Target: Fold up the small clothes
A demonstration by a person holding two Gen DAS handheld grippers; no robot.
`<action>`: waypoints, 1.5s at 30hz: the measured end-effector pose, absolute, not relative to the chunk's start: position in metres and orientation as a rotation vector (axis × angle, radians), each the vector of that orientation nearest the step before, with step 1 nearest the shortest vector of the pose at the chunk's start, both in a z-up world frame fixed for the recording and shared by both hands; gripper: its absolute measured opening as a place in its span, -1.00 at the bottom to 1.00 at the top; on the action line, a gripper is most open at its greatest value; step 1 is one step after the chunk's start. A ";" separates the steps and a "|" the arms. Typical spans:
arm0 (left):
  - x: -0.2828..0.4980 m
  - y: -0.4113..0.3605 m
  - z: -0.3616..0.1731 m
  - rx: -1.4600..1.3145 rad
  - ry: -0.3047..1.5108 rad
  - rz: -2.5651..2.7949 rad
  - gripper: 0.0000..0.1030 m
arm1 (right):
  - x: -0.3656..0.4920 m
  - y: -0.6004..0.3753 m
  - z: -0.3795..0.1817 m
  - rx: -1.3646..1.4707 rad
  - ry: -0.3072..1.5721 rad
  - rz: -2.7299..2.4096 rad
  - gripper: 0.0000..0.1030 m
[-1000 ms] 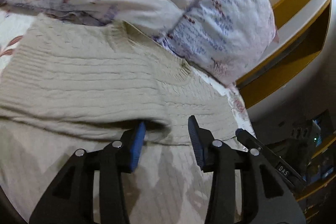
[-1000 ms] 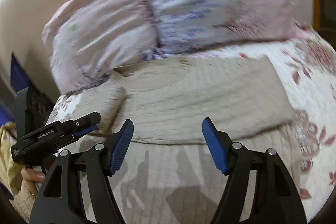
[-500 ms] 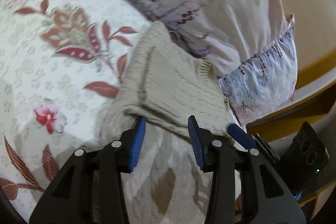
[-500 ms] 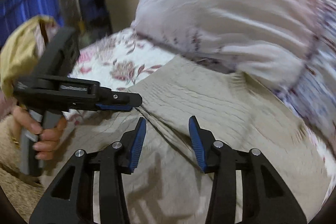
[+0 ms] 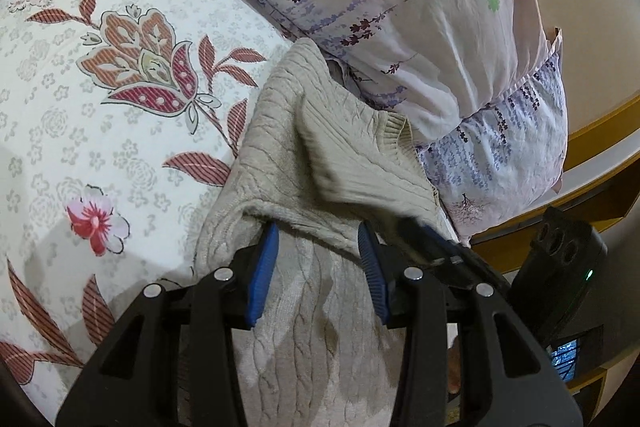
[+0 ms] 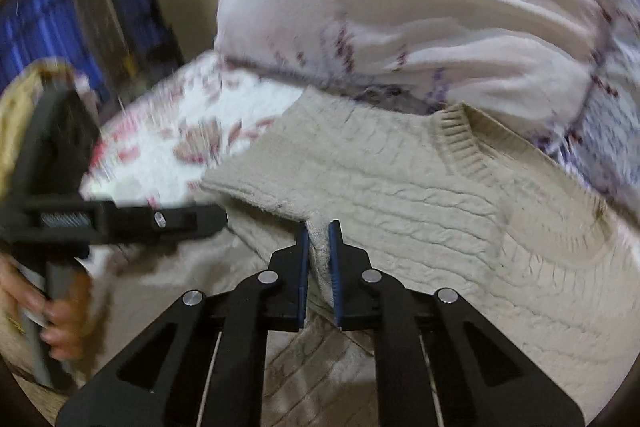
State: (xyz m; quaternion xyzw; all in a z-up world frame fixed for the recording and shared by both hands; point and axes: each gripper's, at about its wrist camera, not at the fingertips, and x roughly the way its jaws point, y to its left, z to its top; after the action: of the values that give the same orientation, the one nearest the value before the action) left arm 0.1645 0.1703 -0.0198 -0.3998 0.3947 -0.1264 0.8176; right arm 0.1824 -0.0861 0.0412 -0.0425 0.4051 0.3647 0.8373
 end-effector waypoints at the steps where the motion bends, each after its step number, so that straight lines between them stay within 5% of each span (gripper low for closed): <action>1: 0.165 0.170 -0.020 -0.849 0.842 -0.269 -0.19 | 0.184 -0.098 0.045 -0.046 0.846 0.753 -0.81; 8: 0.165 0.165 -0.016 -0.812 0.840 -0.273 -0.09 | 0.185 -0.220 0.055 0.350 0.758 0.503 -0.81; 12: 0.164 0.162 -0.014 -0.793 0.835 -0.280 0.00 | 0.169 -0.278 0.026 0.455 0.866 0.399 -0.79; 16: 0.163 0.161 -0.014 -0.789 0.834 -0.286 0.03 | 0.161 -0.321 0.002 0.637 0.967 0.350 -0.12; 22: 0.162 0.161 -0.014 -0.791 0.832 -0.288 0.05 | 0.171 -0.362 -0.004 0.817 0.948 0.287 -0.11; 25: 0.162 0.159 -0.014 -0.790 0.832 -0.290 0.06 | 0.178 -0.367 -0.011 0.855 0.962 0.264 -0.15; 28: 0.162 0.159 -0.014 -0.788 0.833 -0.291 0.09 | 0.185 -0.363 -0.013 0.808 0.967 0.241 -0.83; 34: 0.161 0.155 -0.013 -0.775 0.832 -0.297 0.13 | 0.162 -0.346 0.044 0.504 0.718 0.249 -0.86; 45: 0.152 0.153 -0.010 -0.740 0.829 -0.313 0.21 | 0.183 -0.348 0.001 0.357 0.954 0.094 -0.85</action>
State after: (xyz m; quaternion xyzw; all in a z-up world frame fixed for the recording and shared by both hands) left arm 0.1519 0.1533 -0.0104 -0.3498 0.3918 -0.1479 0.8380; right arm 0.1835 -0.3478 0.0012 0.1709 0.4564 0.0448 0.8720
